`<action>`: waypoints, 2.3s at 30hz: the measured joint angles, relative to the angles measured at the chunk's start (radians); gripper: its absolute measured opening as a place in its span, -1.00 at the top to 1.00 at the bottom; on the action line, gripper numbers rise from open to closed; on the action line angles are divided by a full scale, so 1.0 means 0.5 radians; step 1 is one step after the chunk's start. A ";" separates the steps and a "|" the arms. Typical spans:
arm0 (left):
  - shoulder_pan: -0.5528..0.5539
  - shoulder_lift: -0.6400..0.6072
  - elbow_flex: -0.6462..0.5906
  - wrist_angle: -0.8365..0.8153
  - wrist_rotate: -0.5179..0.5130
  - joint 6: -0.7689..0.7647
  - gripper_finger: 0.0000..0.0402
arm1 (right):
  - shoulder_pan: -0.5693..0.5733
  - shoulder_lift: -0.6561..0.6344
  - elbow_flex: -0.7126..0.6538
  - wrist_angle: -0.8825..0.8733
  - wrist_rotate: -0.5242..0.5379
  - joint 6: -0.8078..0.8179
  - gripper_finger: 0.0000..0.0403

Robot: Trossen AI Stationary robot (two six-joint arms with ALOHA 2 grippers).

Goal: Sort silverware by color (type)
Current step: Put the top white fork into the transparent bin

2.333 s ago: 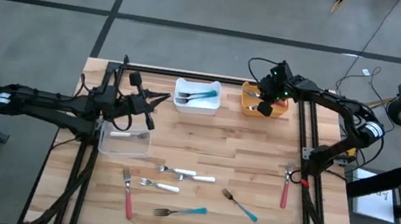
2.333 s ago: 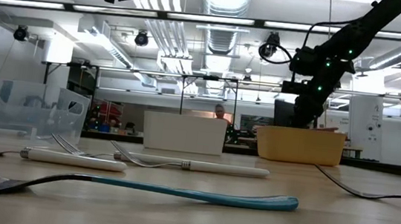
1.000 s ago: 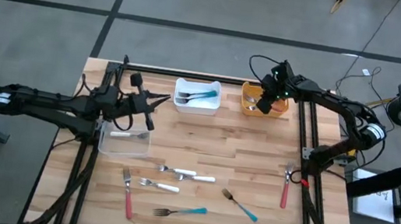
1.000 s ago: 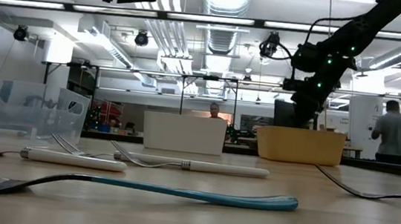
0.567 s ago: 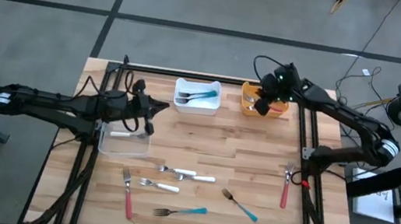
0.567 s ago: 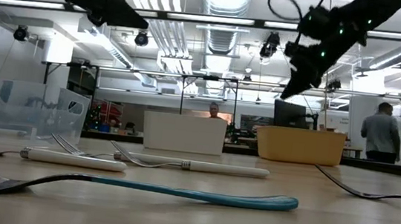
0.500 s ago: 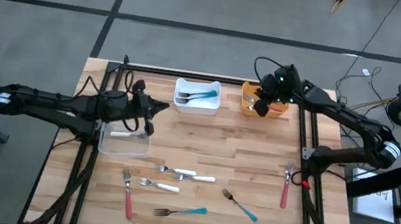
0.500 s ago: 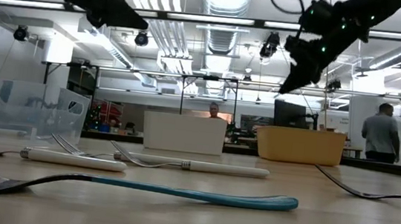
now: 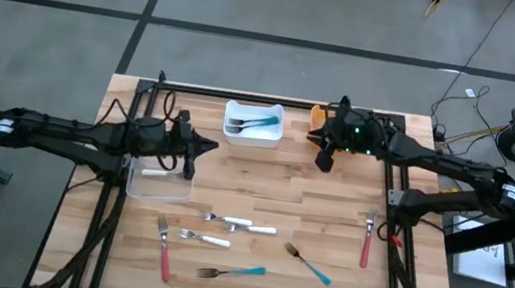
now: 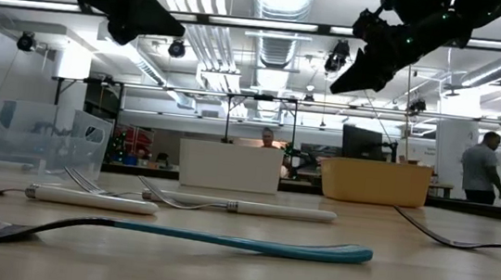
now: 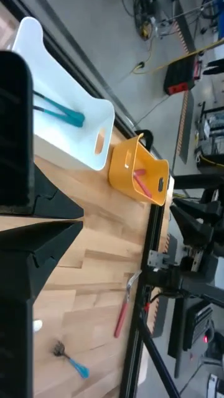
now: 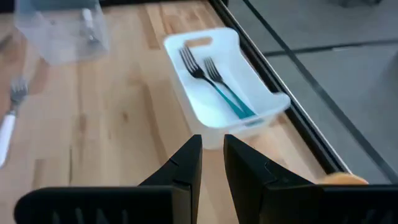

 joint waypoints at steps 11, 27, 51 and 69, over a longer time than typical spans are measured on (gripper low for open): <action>-0.004 0.000 -0.001 0.002 -0.001 -0.072 1.00 | 0.370 0.237 -0.035 0.338 0.095 0.185 0.71; -0.004 0.001 -0.001 0.034 -0.006 -0.078 1.00 | 0.711 0.683 0.177 0.652 0.091 0.110 0.71; -0.364 0.213 -0.005 0.381 -0.007 -0.409 1.00 | 1.226 1.420 0.731 0.564 0.150 0.145 0.71; -0.672 0.741 0.000 0.884 -0.006 -0.393 1.00 | 1.470 1.465 0.738 0.538 0.201 0.554 0.71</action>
